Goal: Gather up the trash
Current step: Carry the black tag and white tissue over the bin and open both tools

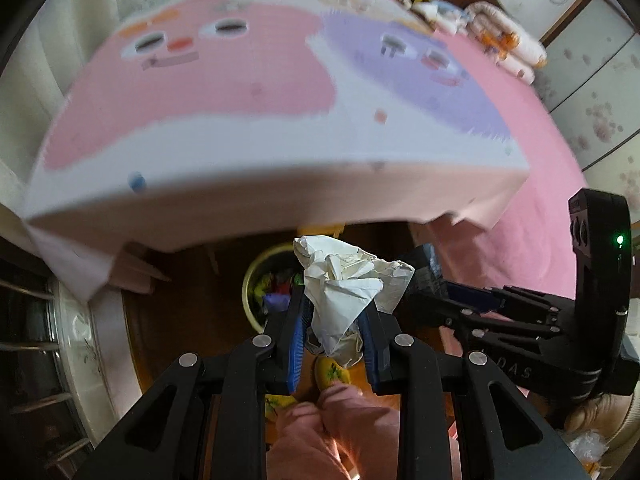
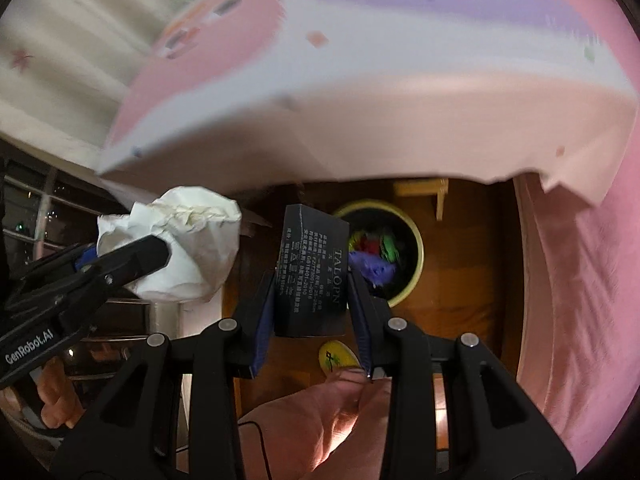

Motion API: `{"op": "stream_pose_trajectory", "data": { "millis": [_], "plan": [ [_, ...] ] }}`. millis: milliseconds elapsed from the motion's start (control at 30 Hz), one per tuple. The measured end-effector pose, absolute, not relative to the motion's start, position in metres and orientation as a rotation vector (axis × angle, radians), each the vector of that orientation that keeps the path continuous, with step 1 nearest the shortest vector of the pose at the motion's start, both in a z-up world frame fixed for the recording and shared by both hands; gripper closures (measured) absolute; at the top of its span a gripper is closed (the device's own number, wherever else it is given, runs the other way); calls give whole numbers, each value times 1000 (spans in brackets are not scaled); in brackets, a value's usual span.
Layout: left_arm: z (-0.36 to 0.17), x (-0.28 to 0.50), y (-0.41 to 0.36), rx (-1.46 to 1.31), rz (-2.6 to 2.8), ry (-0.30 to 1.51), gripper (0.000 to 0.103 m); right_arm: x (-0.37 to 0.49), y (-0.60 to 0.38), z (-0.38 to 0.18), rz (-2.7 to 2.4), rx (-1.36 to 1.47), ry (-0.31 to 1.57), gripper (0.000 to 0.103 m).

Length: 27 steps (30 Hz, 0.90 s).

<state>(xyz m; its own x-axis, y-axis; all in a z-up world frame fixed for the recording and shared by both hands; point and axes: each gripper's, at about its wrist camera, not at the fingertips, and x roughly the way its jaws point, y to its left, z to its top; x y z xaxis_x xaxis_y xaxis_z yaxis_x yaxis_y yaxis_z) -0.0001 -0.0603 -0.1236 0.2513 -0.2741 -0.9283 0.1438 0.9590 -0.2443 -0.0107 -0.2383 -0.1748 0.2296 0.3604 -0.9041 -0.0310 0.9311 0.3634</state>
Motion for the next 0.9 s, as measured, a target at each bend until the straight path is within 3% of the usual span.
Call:
{"op": "stream_pose_trajectory", "data": {
  "millis": [500,867,900],
  "plan": [
    [-310,41,-76,-53,-229,1384,75,18,-257,-361,253,340,1388,66],
    [-391,52,-75,-26,-236,1380,44,30,-259,-437,246,387,1402,58],
    [-395,50,-74,-26,-237,1381,36,31,-260,-439,247,390,1399,57]
  ]
}}
